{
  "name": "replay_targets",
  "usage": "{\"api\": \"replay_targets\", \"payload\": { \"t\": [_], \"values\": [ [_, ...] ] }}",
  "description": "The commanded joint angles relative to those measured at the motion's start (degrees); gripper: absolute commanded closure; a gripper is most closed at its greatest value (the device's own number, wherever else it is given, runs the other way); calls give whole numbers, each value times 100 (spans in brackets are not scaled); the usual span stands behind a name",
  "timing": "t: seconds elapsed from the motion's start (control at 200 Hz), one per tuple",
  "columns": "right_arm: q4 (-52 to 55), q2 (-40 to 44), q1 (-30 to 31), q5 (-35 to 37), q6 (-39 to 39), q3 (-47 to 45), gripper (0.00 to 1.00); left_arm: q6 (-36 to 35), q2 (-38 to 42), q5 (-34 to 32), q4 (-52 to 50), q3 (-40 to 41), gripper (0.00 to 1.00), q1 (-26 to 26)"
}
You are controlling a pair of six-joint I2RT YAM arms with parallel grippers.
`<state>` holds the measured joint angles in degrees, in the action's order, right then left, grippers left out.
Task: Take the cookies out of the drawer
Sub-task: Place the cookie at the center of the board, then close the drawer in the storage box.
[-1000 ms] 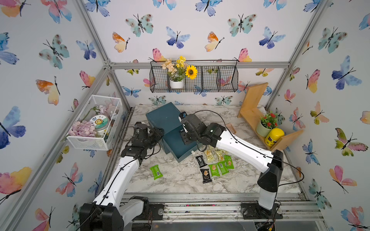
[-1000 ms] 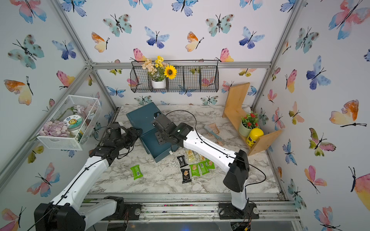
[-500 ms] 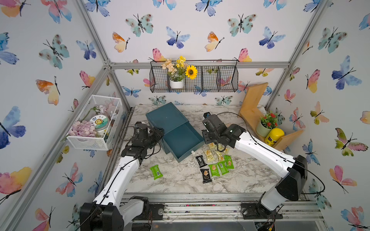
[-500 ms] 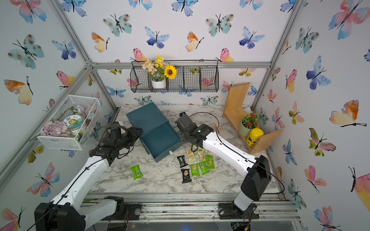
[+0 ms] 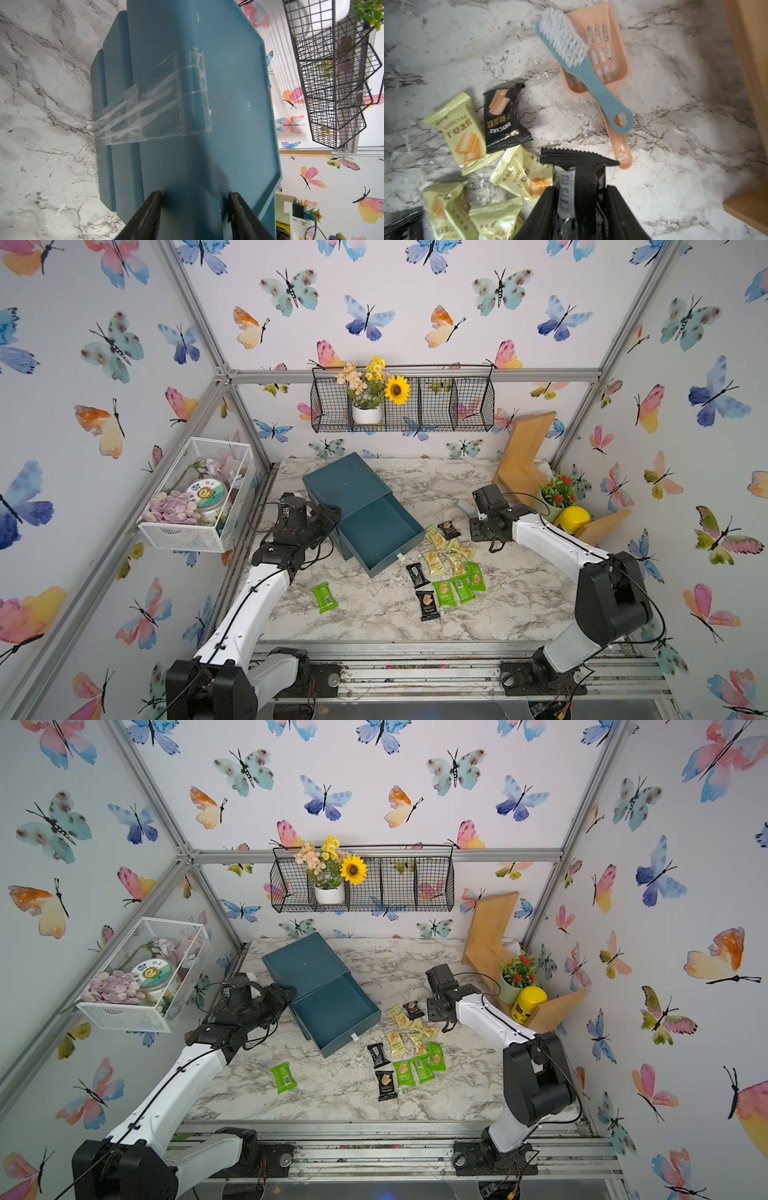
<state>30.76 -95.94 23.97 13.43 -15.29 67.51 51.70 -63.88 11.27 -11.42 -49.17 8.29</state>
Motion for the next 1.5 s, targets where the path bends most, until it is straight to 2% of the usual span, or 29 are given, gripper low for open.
{"api": "replay_targets", "payload": {
  "t": [0.0, 0.355, 0.666, 0.911, 1.026, 1.151, 1.271, 1.497],
  "values": [
    [-468, -368, -38, -287, 346, 53, 70, -99, -90, 28, -510, 8, 45, -29],
    [-854, -1288, -154, -526, 693, 521, 70, -108, -81, 34, -519, 7, 45, -29],
    [-800, -1548, -225, -684, 656, 767, 56, -99, -83, 70, -513, 13, 45, -25],
    [-581, -953, -223, -605, 735, 624, 40, -108, -72, 74, -514, 17, 45, -25],
    [-304, -526, -226, -632, 802, 675, 39, -108, -63, 60, -519, 10, 45, -26],
    [-177, 150, -173, -1110, 890, 623, 41, -103, -46, 58, -519, 5, 45, -28],
    [-197, 857, 231, -1115, 945, 383, 43, -99, -63, 44, -519, 8, 45, -27],
    [-172, 1760, 1418, -1185, 913, -255, 46, -99, -81, 36, -528, 15, 45, -28]
  ]
}}
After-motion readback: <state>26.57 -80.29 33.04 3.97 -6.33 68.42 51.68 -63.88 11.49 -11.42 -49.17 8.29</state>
